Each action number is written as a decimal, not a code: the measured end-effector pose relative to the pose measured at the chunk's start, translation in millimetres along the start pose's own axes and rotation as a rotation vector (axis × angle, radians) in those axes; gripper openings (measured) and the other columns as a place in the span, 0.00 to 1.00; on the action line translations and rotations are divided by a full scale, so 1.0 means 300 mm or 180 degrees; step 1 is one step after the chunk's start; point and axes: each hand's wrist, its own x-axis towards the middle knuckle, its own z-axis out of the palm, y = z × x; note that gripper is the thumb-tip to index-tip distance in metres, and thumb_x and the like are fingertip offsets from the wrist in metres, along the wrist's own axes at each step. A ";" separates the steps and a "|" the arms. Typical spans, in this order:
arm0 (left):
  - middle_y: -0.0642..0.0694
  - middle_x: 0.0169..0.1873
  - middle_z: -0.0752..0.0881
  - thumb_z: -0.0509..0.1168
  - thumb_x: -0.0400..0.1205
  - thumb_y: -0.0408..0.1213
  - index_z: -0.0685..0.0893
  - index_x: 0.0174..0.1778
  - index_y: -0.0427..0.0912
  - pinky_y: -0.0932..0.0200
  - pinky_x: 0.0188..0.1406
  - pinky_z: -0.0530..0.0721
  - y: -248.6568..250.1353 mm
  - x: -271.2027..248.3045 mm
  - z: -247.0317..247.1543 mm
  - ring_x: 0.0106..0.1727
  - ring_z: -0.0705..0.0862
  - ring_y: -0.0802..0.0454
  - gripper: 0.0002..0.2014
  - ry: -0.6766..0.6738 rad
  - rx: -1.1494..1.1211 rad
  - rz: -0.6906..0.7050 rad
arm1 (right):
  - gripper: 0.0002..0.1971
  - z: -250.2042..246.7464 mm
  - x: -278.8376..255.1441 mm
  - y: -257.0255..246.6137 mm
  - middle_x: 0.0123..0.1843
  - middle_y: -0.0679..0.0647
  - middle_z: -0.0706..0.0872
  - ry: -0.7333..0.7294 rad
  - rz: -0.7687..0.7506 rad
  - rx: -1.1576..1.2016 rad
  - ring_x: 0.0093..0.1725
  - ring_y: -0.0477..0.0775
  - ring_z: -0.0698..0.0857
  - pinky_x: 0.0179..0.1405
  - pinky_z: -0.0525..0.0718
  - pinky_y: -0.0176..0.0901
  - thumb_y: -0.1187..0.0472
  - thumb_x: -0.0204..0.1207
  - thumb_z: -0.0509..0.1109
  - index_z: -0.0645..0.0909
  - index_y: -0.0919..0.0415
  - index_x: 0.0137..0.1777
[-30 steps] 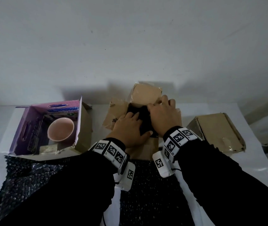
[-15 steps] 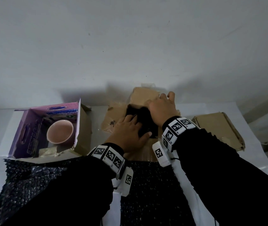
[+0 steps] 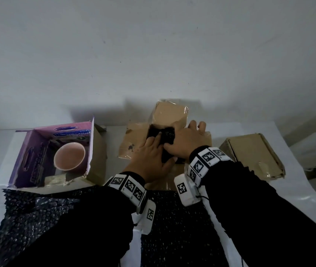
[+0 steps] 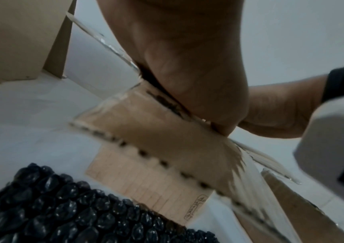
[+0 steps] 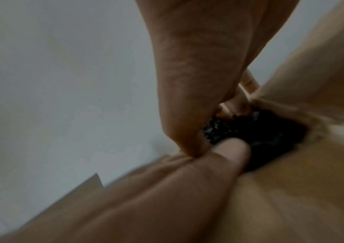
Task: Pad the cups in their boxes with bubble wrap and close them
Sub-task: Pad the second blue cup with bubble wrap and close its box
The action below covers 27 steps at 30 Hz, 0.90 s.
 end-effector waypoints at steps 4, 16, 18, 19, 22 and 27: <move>0.42 0.82 0.63 0.30 0.76 0.68 0.75 0.73 0.45 0.47 0.77 0.60 -0.002 0.003 -0.008 0.77 0.64 0.44 0.45 -0.0096 0.0025 -0.0058 | 0.19 0.063 0.051 0.019 0.60 0.59 0.83 0.0414 0.0014 0.0119 0.69 0.67 0.69 0.68 0.59 0.68 0.42 0.83 0.46 0.71 0.46 0.65; 0.41 0.82 0.64 0.30 0.77 0.69 0.79 0.69 0.45 0.46 0.76 0.63 -0.006 -0.011 -0.004 0.76 0.66 0.43 0.45 -0.0077 0.0148 -0.0038 | 0.07 0.094 0.036 0.055 0.50 0.49 0.85 0.1878 -0.0523 -0.0305 0.57 0.61 0.77 0.58 0.65 0.59 0.53 0.73 0.71 0.79 0.51 0.49; 0.41 0.82 0.65 0.30 0.77 0.69 0.80 0.68 0.46 0.46 0.76 0.63 -0.005 -0.012 -0.002 0.76 0.66 0.43 0.44 -0.0052 0.0145 -0.0037 | 0.05 0.083 0.038 0.073 0.45 0.43 0.88 0.1862 -0.0780 -0.0328 0.59 0.58 0.78 0.59 0.60 0.57 0.59 0.71 0.71 0.85 0.48 0.43; 0.40 0.82 0.65 0.30 0.77 0.68 0.80 0.67 0.45 0.47 0.75 0.63 -0.004 -0.013 -0.002 0.76 0.66 0.43 0.44 -0.0033 0.0149 -0.0036 | 0.07 0.087 0.041 0.083 0.45 0.42 0.89 0.1700 -0.0896 -0.0357 0.62 0.58 0.77 0.60 0.58 0.58 0.60 0.72 0.71 0.87 0.47 0.44; 0.41 0.82 0.64 0.29 0.78 0.67 0.79 0.68 0.46 0.48 0.74 0.63 -0.001 -0.008 0.000 0.77 0.65 0.44 0.43 -0.0028 0.0146 -0.0038 | 0.14 0.099 0.035 0.091 0.49 0.43 0.90 0.1293 -0.0987 -0.0482 0.69 0.59 0.74 0.67 0.53 0.63 0.57 0.72 0.62 0.87 0.46 0.51; 0.42 0.83 0.62 0.29 0.78 0.66 0.76 0.73 0.47 0.48 0.76 0.60 0.000 -0.006 0.022 0.77 0.64 0.45 0.43 -0.0064 0.0154 -0.0092 | 0.25 0.086 0.024 0.063 0.64 0.60 0.81 0.0769 -0.0640 -0.0436 0.77 0.63 0.58 0.77 0.44 0.71 0.48 0.73 0.48 0.79 0.54 0.62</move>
